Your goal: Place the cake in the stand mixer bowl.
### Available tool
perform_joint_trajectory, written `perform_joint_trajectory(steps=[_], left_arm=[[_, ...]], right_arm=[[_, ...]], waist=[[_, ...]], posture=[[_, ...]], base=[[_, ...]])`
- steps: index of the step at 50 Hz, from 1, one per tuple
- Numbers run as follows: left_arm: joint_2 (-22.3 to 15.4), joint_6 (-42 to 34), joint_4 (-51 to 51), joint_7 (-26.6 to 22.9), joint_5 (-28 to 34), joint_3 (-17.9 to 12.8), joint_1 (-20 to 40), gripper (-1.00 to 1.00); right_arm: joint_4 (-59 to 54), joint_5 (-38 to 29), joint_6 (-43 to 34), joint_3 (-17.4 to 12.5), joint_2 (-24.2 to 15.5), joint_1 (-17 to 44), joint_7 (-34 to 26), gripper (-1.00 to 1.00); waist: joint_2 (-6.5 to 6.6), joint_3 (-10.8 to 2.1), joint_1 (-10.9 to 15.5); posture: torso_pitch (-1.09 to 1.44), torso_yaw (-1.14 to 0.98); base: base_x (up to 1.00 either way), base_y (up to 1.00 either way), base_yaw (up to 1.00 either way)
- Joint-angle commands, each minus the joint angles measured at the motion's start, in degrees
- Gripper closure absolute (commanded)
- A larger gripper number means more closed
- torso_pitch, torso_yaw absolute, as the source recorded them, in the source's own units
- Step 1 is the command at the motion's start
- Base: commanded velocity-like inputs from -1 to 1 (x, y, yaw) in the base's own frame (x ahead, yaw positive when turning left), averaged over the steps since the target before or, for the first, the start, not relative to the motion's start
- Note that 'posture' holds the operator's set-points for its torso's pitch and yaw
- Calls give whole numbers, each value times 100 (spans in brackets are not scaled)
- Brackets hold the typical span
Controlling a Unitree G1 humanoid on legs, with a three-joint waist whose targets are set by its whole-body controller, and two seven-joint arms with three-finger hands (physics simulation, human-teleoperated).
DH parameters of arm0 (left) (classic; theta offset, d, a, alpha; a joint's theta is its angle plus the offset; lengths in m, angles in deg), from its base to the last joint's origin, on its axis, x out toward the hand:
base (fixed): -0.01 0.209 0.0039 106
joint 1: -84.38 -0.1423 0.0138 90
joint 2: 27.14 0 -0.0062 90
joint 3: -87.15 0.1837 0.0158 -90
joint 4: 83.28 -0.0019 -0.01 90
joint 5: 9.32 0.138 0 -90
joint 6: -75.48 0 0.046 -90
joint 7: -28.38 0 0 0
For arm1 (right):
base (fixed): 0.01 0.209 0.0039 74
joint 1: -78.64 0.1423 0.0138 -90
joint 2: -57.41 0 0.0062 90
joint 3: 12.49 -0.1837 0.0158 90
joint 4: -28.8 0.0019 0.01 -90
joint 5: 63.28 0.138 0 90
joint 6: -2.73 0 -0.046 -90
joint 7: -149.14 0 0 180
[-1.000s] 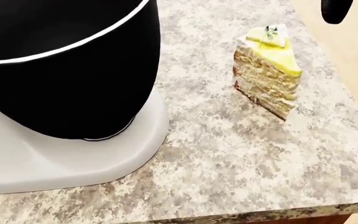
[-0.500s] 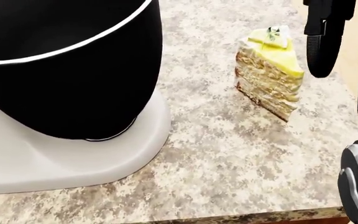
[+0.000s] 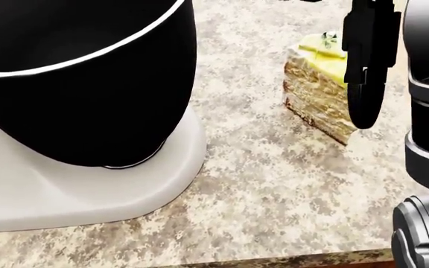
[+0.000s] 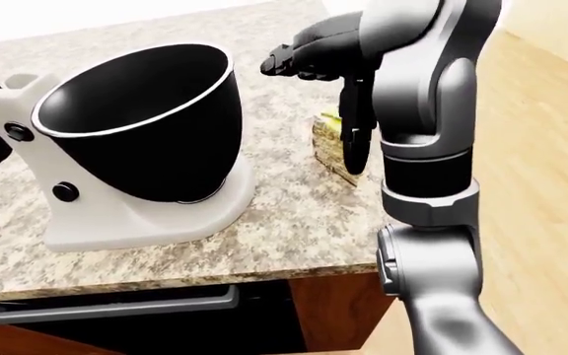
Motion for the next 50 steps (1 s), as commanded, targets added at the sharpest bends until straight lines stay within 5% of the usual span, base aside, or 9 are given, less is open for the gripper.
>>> perform_joint_trajectory(steps=[1, 14, 24, 38, 50], left_arm=[[-99, -73, -61, -11, 4, 0, 40, -100], [-54, -73, -103, -34, 51, 67, 88, -100], [3, -147, -82, -12, 105, 12, 99, -100], [124, -220, -36, -19, 221, 77, 203, -100], [180, -234, -15, -4, 255, 164, 288, -100]], right_arm=[[77, -20, 169, -78, -36, 170, 138, -100], [-644, -159, 614, -121, -15, 48, 989, -100], [-614, -257, 844, -148, -161, -282, 1035, -100], [-1463, -375, 1308, -220, -358, 47, 1712, -100], [-1436, -481, 1440, -202, -272, -485, 2146, -100]], waist=[[-16, -105, -11], [6, -129, -10], [-11, -139, -6], [-1, -152, -21], [-19, -165, -7]], posture=[[0, 0], [0, 0], [0, 0], [0, 0], [0, 0]], base=[[0, 0, 0], [0, 0, 0], [0, 0, 0], [0, 0, 0], [0, 0, 0]])
